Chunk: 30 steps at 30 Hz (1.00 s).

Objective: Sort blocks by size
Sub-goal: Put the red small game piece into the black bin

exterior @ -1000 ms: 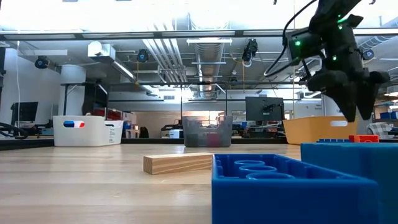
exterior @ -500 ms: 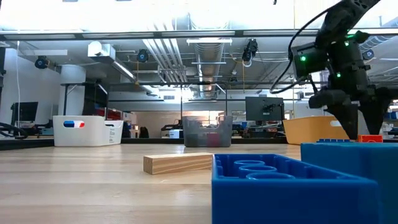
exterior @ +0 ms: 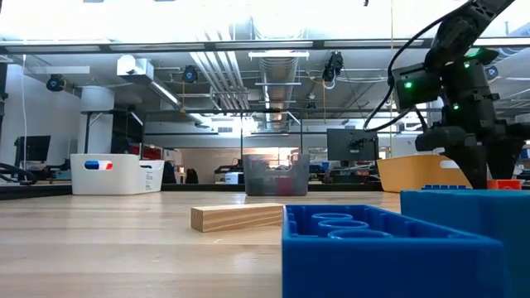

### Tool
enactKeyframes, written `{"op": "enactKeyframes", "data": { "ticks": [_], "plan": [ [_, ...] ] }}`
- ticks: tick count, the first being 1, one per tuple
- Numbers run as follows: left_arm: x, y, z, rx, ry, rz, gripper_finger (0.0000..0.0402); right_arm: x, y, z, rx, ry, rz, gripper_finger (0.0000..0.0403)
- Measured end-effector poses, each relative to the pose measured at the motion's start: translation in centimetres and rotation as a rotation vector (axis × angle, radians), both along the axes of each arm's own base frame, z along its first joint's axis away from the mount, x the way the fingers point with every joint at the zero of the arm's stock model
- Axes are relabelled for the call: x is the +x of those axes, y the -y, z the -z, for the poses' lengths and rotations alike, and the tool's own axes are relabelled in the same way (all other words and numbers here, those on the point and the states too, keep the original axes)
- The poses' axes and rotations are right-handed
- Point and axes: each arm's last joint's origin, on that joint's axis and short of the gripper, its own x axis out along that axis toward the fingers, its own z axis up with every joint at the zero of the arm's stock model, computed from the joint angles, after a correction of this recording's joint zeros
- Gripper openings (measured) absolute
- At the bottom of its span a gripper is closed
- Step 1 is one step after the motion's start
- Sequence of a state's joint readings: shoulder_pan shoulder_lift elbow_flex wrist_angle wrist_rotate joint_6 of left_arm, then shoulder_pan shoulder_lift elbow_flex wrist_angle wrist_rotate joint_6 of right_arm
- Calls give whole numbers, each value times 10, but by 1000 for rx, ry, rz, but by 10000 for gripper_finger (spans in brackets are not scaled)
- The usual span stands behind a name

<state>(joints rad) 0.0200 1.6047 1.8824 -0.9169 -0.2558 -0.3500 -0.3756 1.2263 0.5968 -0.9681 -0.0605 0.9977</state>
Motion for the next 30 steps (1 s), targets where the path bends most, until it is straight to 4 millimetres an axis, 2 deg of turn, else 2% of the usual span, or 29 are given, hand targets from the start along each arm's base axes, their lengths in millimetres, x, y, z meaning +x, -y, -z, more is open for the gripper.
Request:
{"op": "enactKeyframes", "data": {
  "ticks": [4, 9, 17, 23, 26, 30],
  "plan": [
    [0, 0, 0, 0, 0, 0, 176, 1, 0, 1, 0, 12, -15, 134],
    [0, 0, 0, 1, 0, -1, 176, 2, 0, -2, -9, 26, -51, 133],
    [0, -1, 0, 10, -1, -13, 176, 7, -1, -42, -230, 125, -104, 133],
    [0, -1, 0, 16, 0, -22, 176, 22, 5, -81, -415, 410, -179, 133],
    [0, -1, 0, 16, 1, -22, 176, 37, 13, -102, -540, 600, -202, 133],
    [0, -1, 0, 7, 7, -28, 176, 64, 28, -124, -708, 771, -285, 133]
  ]
}}
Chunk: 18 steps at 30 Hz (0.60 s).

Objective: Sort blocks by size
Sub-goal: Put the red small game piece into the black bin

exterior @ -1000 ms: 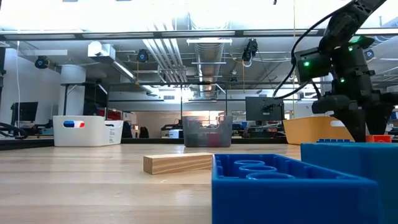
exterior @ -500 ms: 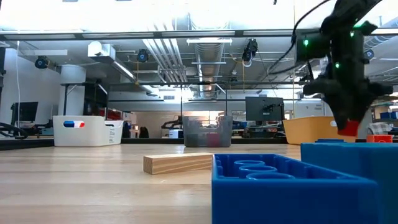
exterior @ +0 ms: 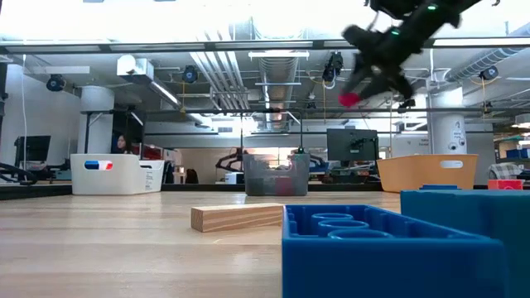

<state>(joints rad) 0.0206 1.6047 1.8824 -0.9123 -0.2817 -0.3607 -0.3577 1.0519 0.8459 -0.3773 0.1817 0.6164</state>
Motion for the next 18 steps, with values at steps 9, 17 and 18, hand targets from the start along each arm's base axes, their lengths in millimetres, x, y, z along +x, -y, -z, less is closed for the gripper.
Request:
{"op": "enactKeyframes", "data": {
  "ticks": [9, 17, 18],
  "plan": [
    [0, 3, 0, -22, 8, -5, 176, 68, 48, -12, -126, -37, -54, 133],
    [-11, 14, -1, -69, -26, -7, 176, 114, 94, 10, -18, -157, -83, 133],
    [-13, 16, 0, -76, -44, -7, 176, 118, 98, 13, -2, -176, -89, 133]
  ]
}}
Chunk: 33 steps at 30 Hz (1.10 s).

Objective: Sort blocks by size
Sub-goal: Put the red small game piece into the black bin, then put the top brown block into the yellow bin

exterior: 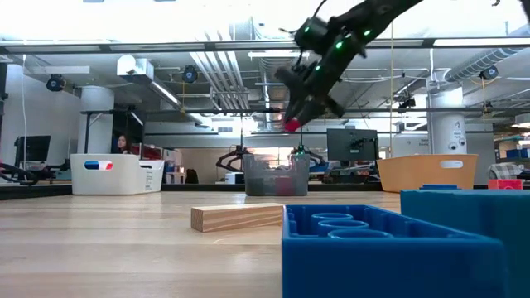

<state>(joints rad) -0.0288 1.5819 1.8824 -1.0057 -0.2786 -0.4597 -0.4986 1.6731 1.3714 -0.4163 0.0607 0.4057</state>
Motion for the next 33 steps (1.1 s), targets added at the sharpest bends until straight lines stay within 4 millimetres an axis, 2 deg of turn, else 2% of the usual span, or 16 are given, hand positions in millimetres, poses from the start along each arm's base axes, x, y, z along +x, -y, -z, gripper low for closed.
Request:
{"op": "enactKeyframes", "data": {
  "ticks": [8, 12, 16, 20, 24, 29, 33],
  "plan": [
    [-11, 18, 8, -53, -113, 0, 176, 20, 25, 25, 74, -136, -7, 136],
    [-13, 25, 9, -65, -127, 10, 176, 25, 31, 28, 93, -136, -34, 197],
    [-15, 31, 11, -67, -147, 20, 176, 25, 31, 22, 87, -121, -43, 248],
    [-22, 30, 15, -72, -221, -21, 176, 20, 28, 8, 72, -121, -58, 265],
    [-30, 32, 20, -85, -297, -47, 176, 8, 16, -11, 57, -155, -102, 257],
    [-30, 42, 25, -68, -326, -17, 176, -9, -12, -42, 36, -176, -175, 233],
    [-27, 51, 39, -58, -364, 4, 176, -25, -44, -69, 16, -160, -237, 218]
  ]
}}
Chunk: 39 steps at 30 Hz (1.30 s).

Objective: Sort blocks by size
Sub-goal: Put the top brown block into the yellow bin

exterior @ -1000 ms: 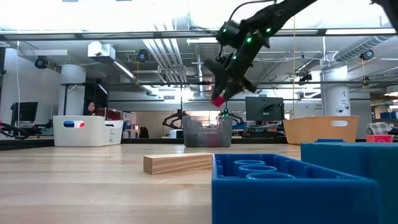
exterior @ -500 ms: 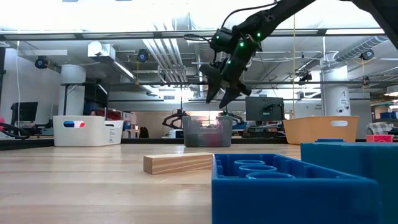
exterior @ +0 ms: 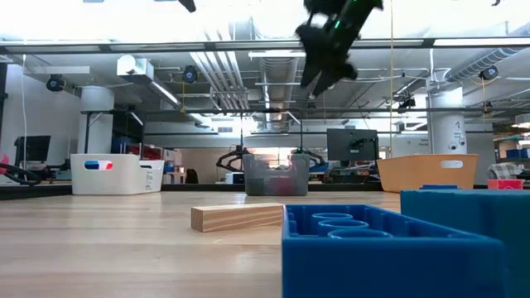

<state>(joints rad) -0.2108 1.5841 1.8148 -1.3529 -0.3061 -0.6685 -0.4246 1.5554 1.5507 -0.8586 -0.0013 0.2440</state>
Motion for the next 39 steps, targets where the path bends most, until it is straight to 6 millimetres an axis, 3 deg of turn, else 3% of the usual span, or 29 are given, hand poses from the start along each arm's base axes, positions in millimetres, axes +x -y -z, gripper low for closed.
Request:
{"op": "enactKeyframes", "data": {
  "ticks": [7, 13, 18, 25, 32, 39],
  "plan": [
    [13, 14, 40, 16, -17, 64, 176, -36, -62, -44, 40, 93, -55, 202],
    [29, 25, 85, 10, 63, 135, 176, -52, -117, -61, 111, 159, -25, 188],
    [31, 42, 125, -28, 127, 183, 176, -66, -164, -58, 150, 107, 75, 181],
    [29, 66, 165, -94, 238, 208, 176, -75, -219, -42, 251, -10, 127, 191],
    [36, 84, 187, -110, 204, 213, 176, -72, -250, -25, 290, -84, 191, 210],
    [54, 100, 209, -101, 154, 210, 176, -71, -266, -16, 368, -153, 225, 240]
  ]
}}
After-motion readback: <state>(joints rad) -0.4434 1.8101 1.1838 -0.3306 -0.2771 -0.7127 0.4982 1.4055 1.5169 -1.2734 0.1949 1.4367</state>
